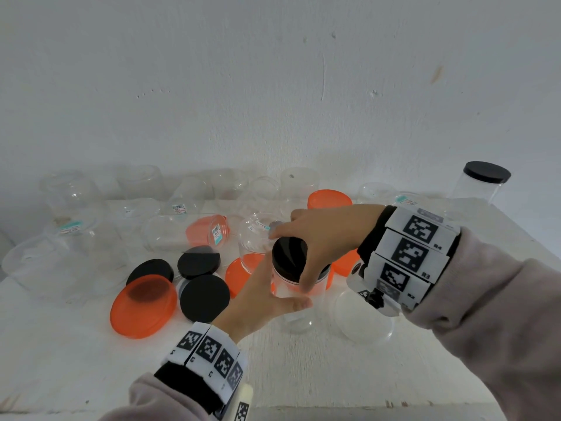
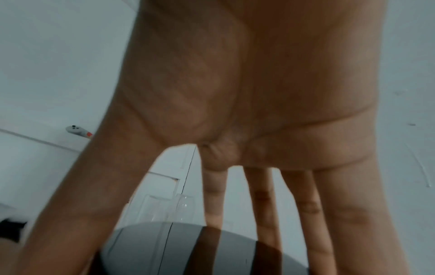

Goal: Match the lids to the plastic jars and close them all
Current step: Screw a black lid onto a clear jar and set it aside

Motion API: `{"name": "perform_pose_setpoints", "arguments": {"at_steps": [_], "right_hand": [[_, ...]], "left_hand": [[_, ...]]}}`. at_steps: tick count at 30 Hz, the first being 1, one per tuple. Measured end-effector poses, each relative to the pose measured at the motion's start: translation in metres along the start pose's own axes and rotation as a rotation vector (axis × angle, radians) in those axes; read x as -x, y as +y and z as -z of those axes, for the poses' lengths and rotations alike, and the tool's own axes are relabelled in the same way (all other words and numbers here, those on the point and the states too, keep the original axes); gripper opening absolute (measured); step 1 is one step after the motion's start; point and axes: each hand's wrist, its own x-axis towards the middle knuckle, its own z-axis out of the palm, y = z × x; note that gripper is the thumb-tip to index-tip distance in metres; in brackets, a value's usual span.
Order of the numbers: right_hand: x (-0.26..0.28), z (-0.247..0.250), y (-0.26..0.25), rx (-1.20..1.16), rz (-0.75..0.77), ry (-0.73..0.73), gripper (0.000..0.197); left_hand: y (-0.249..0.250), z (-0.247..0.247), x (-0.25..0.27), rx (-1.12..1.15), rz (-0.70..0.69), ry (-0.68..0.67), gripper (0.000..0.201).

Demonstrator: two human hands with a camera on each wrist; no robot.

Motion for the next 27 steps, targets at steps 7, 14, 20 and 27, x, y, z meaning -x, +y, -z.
{"name": "perform_pose_setpoints", "arguments": {"at_steps": [7,14,20,27], "right_hand": [[-0.001,-0.0016,0.0006,0.038,0.036,0.093,0.068],[-0.0008,-0.0042,0.0011,0.023,0.02,0.09,0.062],[0.0032,0.0019,0.0044,0.058,0.058,-0.028,0.085],[0.0003,-0.0015,0.0059,0.061,0.082,0.107,0.065]], "left_hand": [[-0.0008,-0.0005,0.0004,0.002,-0.006,0.006,0.083],[0.0027,0.001,0.0009,0.001,-0.012,-0.023,0.081],[0.0007,0.0013,0.0001,-0.016,-0.028,-0.025,0.078],[0.0014,0.0004,0.0001,-0.006,-0.035,-0.012,0.079]]}}
